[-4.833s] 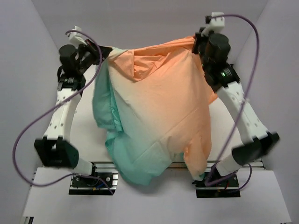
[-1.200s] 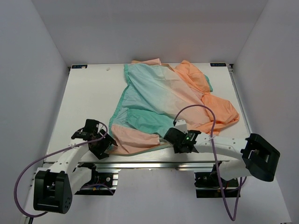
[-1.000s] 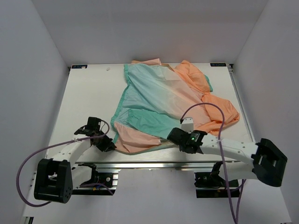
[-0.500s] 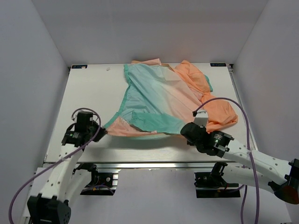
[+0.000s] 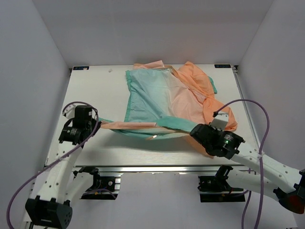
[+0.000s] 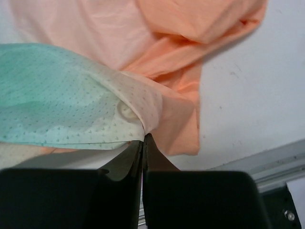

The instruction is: Zip up the jacket

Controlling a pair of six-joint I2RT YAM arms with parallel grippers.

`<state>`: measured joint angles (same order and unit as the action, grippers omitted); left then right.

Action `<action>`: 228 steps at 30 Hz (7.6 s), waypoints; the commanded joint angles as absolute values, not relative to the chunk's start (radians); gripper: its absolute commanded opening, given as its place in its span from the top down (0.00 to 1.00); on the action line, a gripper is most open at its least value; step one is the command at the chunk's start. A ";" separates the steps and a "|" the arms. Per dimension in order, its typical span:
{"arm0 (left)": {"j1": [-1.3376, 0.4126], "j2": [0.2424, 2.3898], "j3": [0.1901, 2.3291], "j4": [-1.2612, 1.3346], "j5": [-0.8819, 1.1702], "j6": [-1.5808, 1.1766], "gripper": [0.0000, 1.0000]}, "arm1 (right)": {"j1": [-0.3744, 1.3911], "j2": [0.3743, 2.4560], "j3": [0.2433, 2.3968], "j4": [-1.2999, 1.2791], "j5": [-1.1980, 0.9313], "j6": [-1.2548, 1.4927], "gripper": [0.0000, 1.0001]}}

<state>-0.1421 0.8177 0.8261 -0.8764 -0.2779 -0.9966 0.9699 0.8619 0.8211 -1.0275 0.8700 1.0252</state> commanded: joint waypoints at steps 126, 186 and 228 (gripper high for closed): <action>-0.638 1.338 0.647 -0.748 0.100 -0.953 0.02 | 0.362 1.448 0.766 -0.492 0.310 0.580 0.11; -0.253 2.436 2.224 -0.371 0.178 -0.140 0.97 | 0.049 2.134 1.785 -0.471 -0.199 -0.124 1.00; -0.331 1.923 1.776 -0.763 -0.325 -0.549 0.02 | 0.046 1.089 0.801 -0.399 0.014 0.244 0.31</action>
<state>-0.3408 1.7802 1.5898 -0.5888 -0.2867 -0.5610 0.0498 1.0946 0.8074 -0.4164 0.0631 0.2539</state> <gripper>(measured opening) 0.981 0.683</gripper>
